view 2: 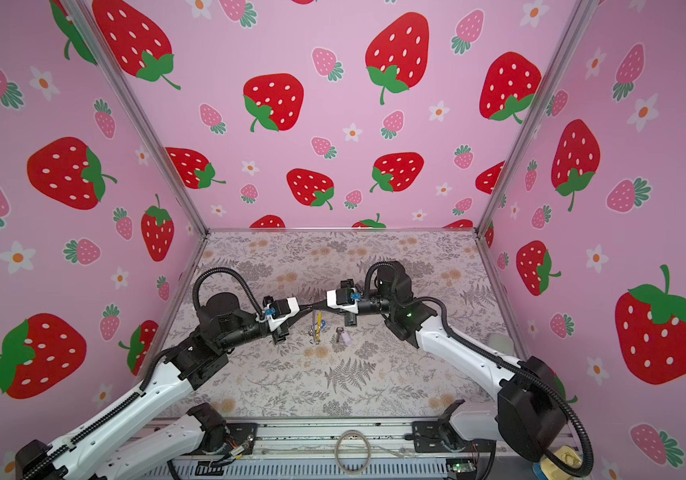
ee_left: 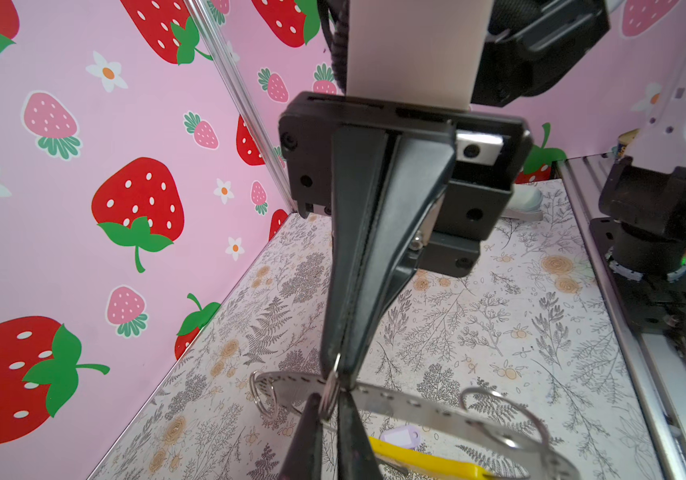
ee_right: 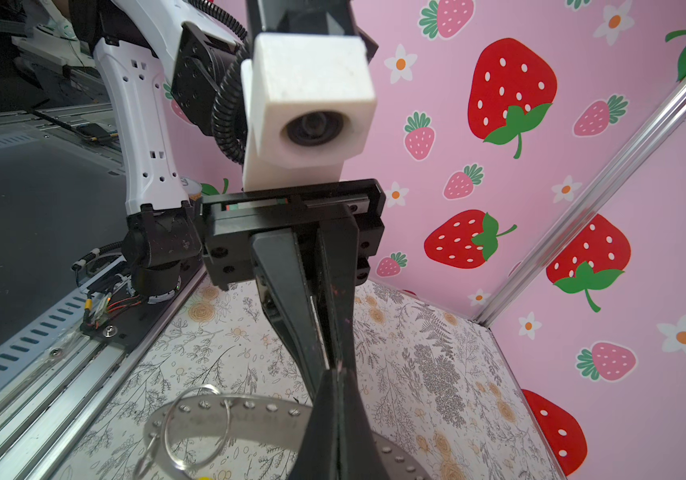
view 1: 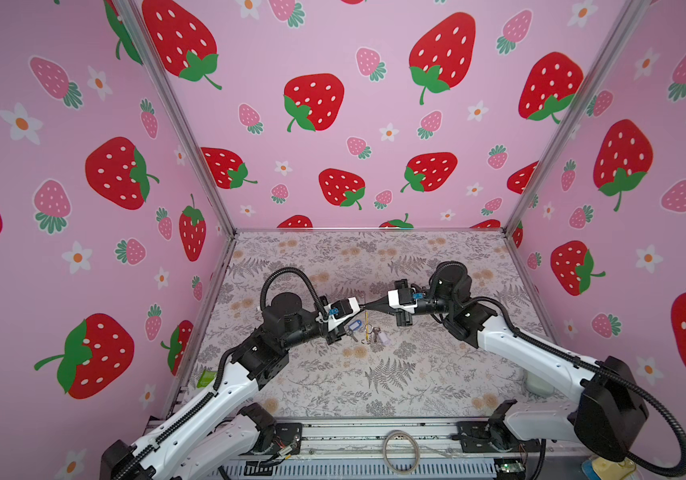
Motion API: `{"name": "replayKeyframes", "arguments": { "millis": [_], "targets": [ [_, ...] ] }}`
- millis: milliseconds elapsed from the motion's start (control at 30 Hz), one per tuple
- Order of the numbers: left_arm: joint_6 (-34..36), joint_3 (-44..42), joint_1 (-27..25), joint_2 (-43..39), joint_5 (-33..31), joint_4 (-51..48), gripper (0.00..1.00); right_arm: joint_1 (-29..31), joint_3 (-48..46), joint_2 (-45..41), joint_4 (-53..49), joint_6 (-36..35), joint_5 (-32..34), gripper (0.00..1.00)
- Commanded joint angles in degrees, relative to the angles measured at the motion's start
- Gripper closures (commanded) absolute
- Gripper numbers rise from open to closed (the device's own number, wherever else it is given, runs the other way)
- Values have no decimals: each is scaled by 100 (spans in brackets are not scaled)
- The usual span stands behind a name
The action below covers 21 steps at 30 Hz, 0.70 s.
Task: Put the keys on the keyring
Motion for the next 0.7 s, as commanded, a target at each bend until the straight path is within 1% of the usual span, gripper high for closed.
{"name": "replayKeyframes", "arguments": {
  "millis": [0,100,333,533,667],
  "targets": [
    [130,246,-47,-10,422,-46,83,20,-63,52,177,-53,-6,100],
    [165,254,-44,-14,462,-105,82,14,-55,75,164,-77,29,100],
    [252,293,-42,-19,471,-121,84,16,-72,85,67,-185,38,100],
    [332,380,-39,32,486,-198,84,14,-72,126,2,-272,62,100],
    [358,404,-40,43,434,-214,83,9,-29,150,-222,-462,73,100]
  ]
}}
